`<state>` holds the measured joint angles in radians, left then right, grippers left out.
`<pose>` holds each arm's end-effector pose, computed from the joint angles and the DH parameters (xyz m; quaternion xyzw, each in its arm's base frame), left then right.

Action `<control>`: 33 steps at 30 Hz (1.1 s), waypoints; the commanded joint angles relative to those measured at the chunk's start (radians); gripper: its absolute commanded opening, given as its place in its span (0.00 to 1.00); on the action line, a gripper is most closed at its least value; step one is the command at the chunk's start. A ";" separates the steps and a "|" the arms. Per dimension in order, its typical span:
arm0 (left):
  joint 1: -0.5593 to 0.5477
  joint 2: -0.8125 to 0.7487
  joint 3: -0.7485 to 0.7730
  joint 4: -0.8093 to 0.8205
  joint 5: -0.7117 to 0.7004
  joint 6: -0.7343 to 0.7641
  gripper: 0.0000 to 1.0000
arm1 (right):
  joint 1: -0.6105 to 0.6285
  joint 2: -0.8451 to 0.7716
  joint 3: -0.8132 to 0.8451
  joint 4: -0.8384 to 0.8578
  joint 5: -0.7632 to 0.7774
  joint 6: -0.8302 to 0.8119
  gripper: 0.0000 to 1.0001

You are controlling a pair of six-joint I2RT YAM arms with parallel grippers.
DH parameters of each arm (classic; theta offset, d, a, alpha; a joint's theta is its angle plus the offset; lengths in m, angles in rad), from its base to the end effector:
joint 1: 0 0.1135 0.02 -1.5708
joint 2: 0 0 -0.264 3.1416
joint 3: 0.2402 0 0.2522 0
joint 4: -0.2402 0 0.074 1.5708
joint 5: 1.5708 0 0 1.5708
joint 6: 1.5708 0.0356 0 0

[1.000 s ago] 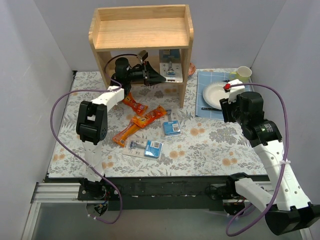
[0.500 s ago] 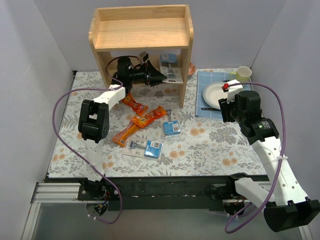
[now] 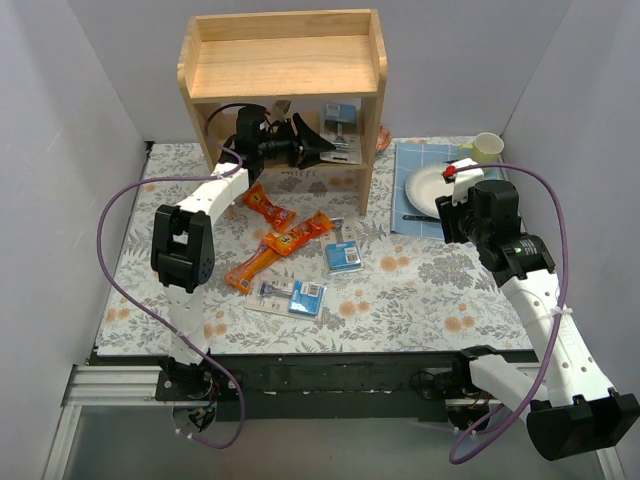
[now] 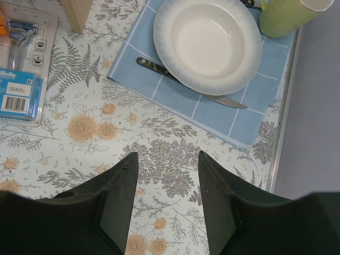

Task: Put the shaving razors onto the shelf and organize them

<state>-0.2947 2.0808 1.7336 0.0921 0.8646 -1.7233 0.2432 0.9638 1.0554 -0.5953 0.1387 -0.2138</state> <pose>0.4645 -0.1693 0.2925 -0.2771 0.7107 -0.6464 0.0152 0.1987 0.0442 0.3598 -0.1602 0.8446 -0.0522 0.5082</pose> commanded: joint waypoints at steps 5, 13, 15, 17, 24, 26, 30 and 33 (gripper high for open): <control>0.003 -0.090 0.029 -0.328 -0.366 0.339 0.52 | -0.004 0.009 0.015 0.061 -0.016 -0.002 0.56; -0.029 -0.165 -0.098 -0.318 -0.576 0.508 0.59 | -0.004 0.019 -0.001 0.080 -0.039 0.008 0.56; -0.047 -0.180 -0.124 -0.292 -0.578 0.550 0.60 | -0.004 0.021 -0.006 0.081 -0.044 0.011 0.56; -0.076 -0.188 -0.135 -0.299 -0.596 0.628 0.62 | -0.004 0.023 -0.009 0.081 -0.050 0.014 0.56; -0.207 -0.316 -0.267 -0.259 -0.815 0.746 0.64 | -0.004 0.036 -0.009 0.084 -0.064 0.021 0.56; -0.210 -0.375 -0.342 -0.207 -0.899 0.755 0.65 | -0.004 0.038 -0.012 0.089 -0.064 0.027 0.56; -0.208 -0.470 -0.457 -0.069 -0.979 0.835 0.68 | -0.004 0.026 -0.031 0.103 -0.064 0.037 0.56; -0.202 -0.530 -0.529 0.050 -1.007 0.883 0.68 | -0.004 0.015 -0.043 0.111 -0.062 0.042 0.56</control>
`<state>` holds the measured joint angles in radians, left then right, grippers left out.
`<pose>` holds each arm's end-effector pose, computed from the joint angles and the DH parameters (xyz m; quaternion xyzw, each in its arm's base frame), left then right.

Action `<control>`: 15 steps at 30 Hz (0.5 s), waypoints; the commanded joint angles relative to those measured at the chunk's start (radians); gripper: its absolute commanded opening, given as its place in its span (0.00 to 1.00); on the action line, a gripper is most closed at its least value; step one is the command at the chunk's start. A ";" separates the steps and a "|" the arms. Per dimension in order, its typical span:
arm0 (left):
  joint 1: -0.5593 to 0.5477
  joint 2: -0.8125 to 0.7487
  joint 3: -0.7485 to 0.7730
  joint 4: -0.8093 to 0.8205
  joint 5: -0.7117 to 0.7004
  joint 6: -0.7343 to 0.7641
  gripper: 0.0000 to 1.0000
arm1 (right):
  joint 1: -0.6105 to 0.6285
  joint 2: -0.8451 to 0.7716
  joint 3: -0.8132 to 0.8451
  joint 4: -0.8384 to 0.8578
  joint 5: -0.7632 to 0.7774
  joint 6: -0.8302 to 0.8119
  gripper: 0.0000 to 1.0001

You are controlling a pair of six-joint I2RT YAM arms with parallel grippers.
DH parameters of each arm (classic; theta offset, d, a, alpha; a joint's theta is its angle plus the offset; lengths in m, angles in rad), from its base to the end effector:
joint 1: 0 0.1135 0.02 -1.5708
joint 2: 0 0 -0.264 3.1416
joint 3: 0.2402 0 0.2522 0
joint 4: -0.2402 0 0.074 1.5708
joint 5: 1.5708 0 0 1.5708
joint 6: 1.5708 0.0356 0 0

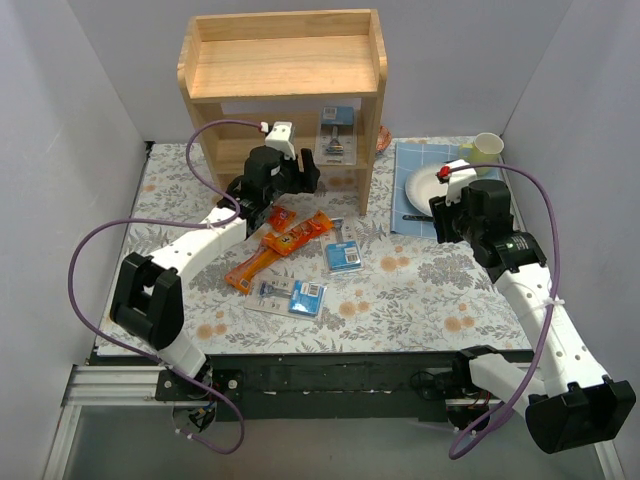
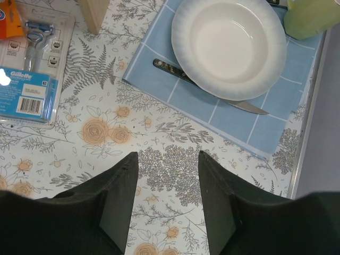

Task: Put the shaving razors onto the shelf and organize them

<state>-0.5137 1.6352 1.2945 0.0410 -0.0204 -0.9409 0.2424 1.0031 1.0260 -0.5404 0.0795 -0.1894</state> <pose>0.3423 -0.1923 0.3193 -0.1765 0.7851 -0.3885 0.4489 0.2111 0.0493 0.3475 -0.1655 0.8480 -0.0210 0.5030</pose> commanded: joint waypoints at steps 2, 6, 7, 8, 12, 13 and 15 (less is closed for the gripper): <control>0.021 -0.086 -0.098 0.151 -0.125 0.114 0.61 | -0.003 -0.027 -0.027 0.065 -0.007 0.022 0.56; 0.041 -0.052 -0.098 0.227 -0.115 0.128 0.30 | -0.003 -0.027 -0.038 0.072 -0.018 0.030 0.56; 0.043 -0.051 -0.104 0.252 -0.112 0.129 0.23 | -0.005 -0.029 -0.038 0.074 -0.017 0.031 0.56; 0.046 -0.048 -0.103 0.291 -0.112 0.136 0.09 | -0.003 -0.029 -0.040 0.077 -0.015 0.030 0.56; 0.053 0.009 -0.052 0.327 -0.135 0.149 0.00 | -0.003 -0.034 -0.053 0.083 -0.009 0.028 0.56; 0.055 0.038 -0.035 0.335 -0.135 0.151 0.00 | -0.002 -0.035 -0.056 0.085 -0.010 0.031 0.56; 0.057 0.075 -0.003 0.355 -0.141 0.177 0.00 | -0.003 -0.040 -0.072 0.095 -0.009 0.034 0.55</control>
<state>-0.4641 1.6447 1.2285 0.3264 -0.1303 -0.8154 0.2424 0.9916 0.9810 -0.5083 0.0746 -0.1680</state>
